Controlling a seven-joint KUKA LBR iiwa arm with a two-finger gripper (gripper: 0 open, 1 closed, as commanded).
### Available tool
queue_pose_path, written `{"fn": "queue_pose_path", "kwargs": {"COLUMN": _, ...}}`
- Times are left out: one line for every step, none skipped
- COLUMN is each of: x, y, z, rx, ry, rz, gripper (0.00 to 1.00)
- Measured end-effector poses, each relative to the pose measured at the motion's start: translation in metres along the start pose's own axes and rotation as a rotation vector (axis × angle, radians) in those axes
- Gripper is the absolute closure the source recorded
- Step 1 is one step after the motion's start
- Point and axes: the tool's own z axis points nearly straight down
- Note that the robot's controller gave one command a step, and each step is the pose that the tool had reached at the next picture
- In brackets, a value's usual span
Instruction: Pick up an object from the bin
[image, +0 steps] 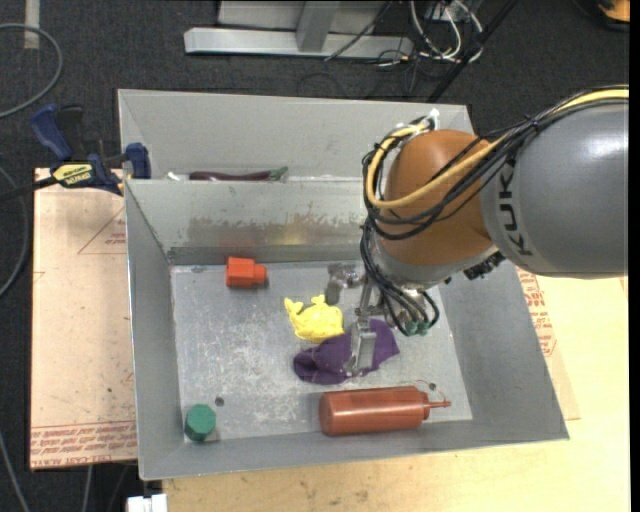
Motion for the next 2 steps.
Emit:
{"fn": "queue_pose_path", "kwargs": {"x": -0.004, "y": -0.001, "z": 0.053, "rx": -0.001, "ry": 0.002, "rz": -0.015, "gripper": 0.00}}
{"fn": "queue_pose_path", "kwargs": {"x": -0.030, "y": 0.018, "z": 0.098, "rx": -0.001, "ry": -0.004, "rz": -0.028, "gripper": 0.00}}
